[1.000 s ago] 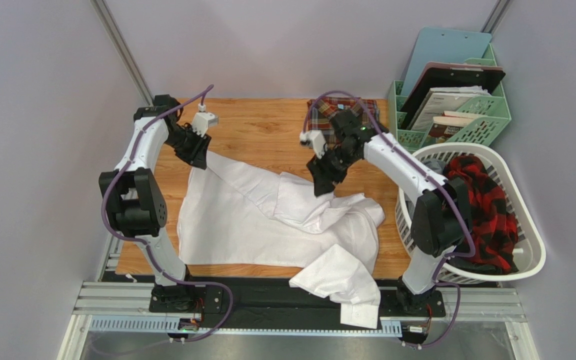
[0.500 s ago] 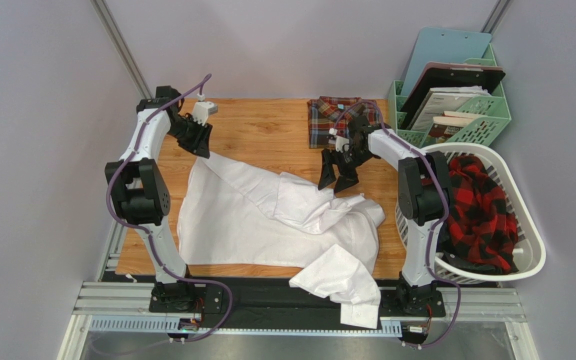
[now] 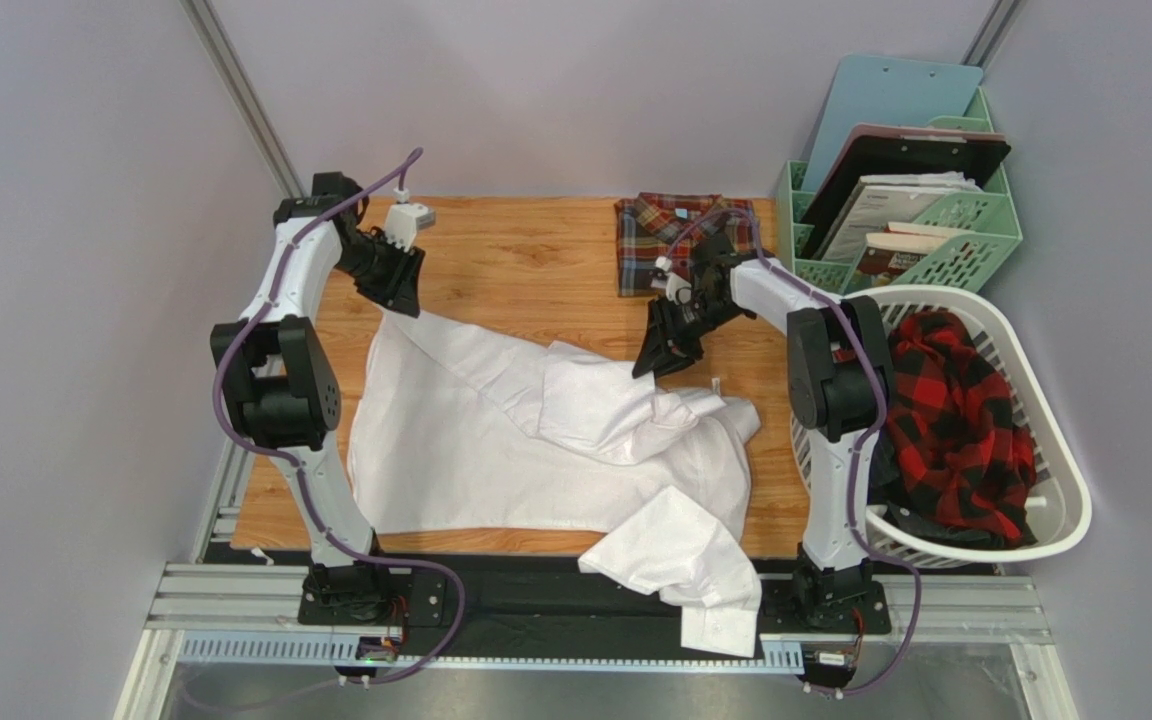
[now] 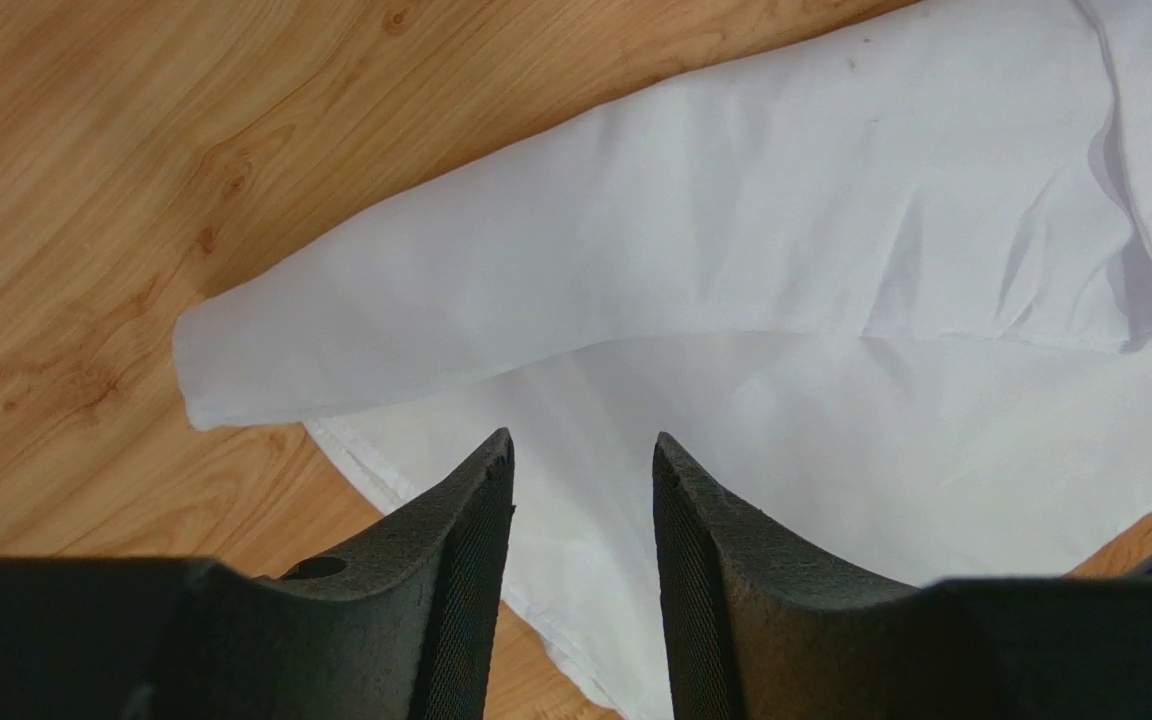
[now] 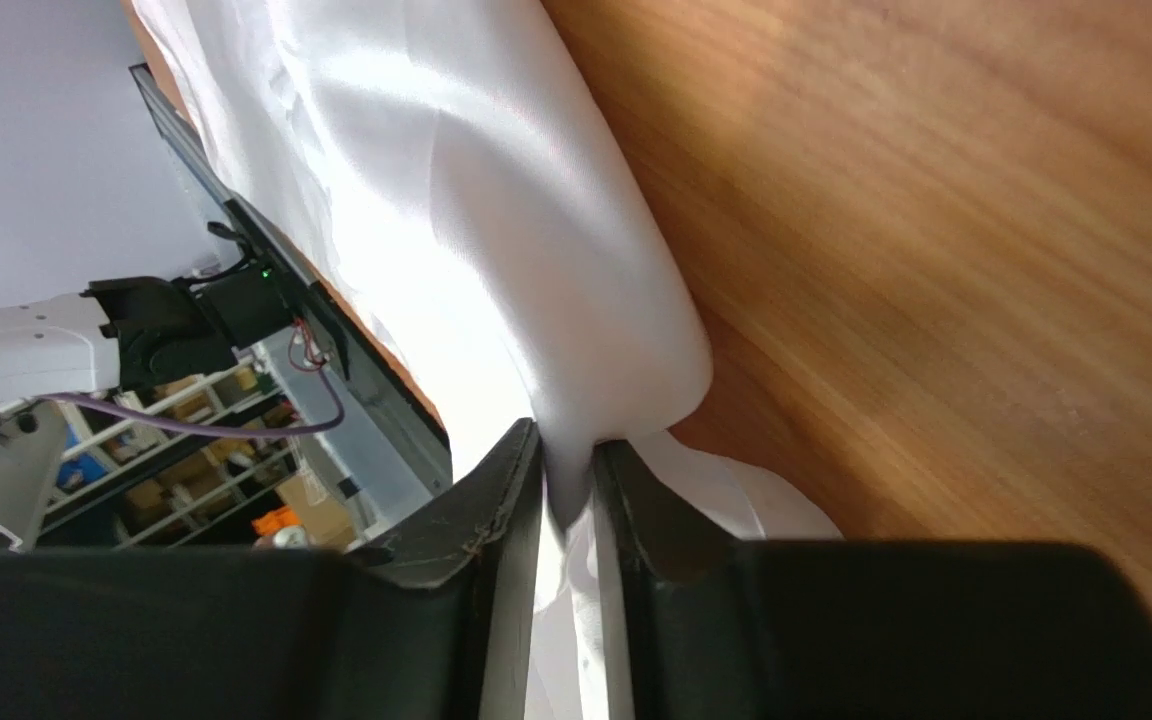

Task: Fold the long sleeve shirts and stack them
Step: Flatten the shirt out

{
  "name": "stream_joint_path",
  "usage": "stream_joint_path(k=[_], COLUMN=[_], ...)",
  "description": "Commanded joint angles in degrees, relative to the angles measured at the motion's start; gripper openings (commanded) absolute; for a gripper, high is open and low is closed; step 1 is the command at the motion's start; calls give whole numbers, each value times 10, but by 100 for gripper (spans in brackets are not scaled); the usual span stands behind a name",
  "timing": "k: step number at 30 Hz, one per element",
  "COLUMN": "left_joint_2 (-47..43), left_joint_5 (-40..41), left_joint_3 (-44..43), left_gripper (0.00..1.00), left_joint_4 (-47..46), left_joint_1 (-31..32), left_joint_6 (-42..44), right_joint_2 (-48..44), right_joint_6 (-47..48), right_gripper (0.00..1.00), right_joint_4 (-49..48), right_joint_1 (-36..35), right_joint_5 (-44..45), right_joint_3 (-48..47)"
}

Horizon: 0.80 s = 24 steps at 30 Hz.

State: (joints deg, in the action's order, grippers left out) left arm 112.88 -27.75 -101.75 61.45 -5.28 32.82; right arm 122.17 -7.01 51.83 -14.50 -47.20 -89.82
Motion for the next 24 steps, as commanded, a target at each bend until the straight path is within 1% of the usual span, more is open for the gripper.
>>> stream_joint_path(k=[1, 3, 5, 6, 7, 12, 13, 14, 15, 16, 19, 20, 23, 24], left_joint_2=[5, 9, 14, 17, 20, 19, 18, 16, 15, 12, 5, 2, -6, -8], left_joint_5=[-1, -1, -1, -2, -2, -11, -13, -13, -11, -11, -12, -11, -10, -6], left_joint_3=[-21, -27, -35, -39, -46, -49, -49, -50, -49, -49, -44, -42, -30, -26], left_gripper=[45, 45, 45, 44, 44, 42, 42, 42, 42, 43, 44, 44, 44, 44], left_joint_4=[0, 4, 9, 11, 16, 20, 22, 23, 24, 23, 23, 23, 22, 20], left_joint_1=[-2, -2, -2, -3, -3, -2, -3, -2, -2, -3, -2, -3, -2, -2], left_joint_6=[-7, -5, -2, -3, -3, -6, -6, -4, -4, -4, -3, -3, 1, 1], right_joint_2=[-61, -79, -101, -106, -116, -127, -126, -124, -125, -124, -114, -111, -103, -102], right_joint_6=[24, 44, 54, 62, 64, 57, 43, 42, 38, 24, -4, -26, -65, -77], right_gripper=[18, 18, 14, 10, 0, 0, 3, 11, 38, 46, 50, 50, 56, 57], right_joint_4=[-25, -27, -28, -30, -30, -39, -37, -31, -24, -23, -28, -34, -75, -103], right_joint_1=[11, 14, 14, 15, 14, 18, 18, 20, 21, 24, 25, 25, 25, 25], right_joint_5=[-22, -10, -4, 3, 8, 19, 35, 46, 61, 65, 52, 48, 38, 30], right_joint_3=[-54, -73, -82, -89, -90, -93, -92, -85, -74, -35, 24, 55, 92, 97])
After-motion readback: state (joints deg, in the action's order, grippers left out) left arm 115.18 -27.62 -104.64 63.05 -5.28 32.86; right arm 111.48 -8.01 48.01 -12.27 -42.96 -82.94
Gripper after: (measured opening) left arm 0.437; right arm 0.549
